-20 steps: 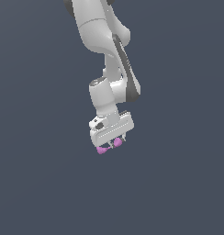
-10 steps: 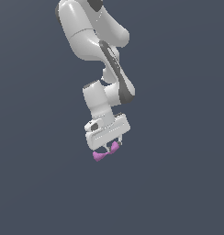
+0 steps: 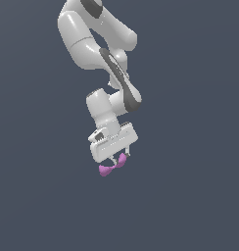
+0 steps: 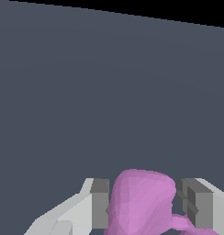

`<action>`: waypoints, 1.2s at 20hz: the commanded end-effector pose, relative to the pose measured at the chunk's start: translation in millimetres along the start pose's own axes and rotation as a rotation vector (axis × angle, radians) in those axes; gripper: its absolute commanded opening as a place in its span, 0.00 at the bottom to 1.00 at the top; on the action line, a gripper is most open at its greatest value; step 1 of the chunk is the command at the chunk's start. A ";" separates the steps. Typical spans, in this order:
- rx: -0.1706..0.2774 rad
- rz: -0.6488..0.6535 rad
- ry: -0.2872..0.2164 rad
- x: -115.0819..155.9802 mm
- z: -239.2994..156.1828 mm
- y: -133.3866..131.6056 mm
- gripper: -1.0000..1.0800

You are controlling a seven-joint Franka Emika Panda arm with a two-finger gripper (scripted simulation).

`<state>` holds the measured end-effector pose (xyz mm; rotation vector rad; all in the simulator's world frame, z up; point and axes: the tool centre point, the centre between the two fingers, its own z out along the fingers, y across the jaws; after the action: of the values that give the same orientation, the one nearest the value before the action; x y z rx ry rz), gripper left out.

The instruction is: Pick up the object and move it to a goal position.

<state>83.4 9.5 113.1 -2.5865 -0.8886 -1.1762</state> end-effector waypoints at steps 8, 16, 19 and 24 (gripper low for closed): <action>0.003 -0.004 0.003 0.4 1.1 -0.6 0.00; 0.003 -0.004 0.005 23.6 6.6 2.5 0.00; 0.003 -0.004 0.005 38.2 10.1 5.0 0.00; 0.003 -0.004 0.005 51.8 13.6 7.6 0.00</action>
<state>120.0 31.0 140.4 -2.5786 -0.8951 -1.1814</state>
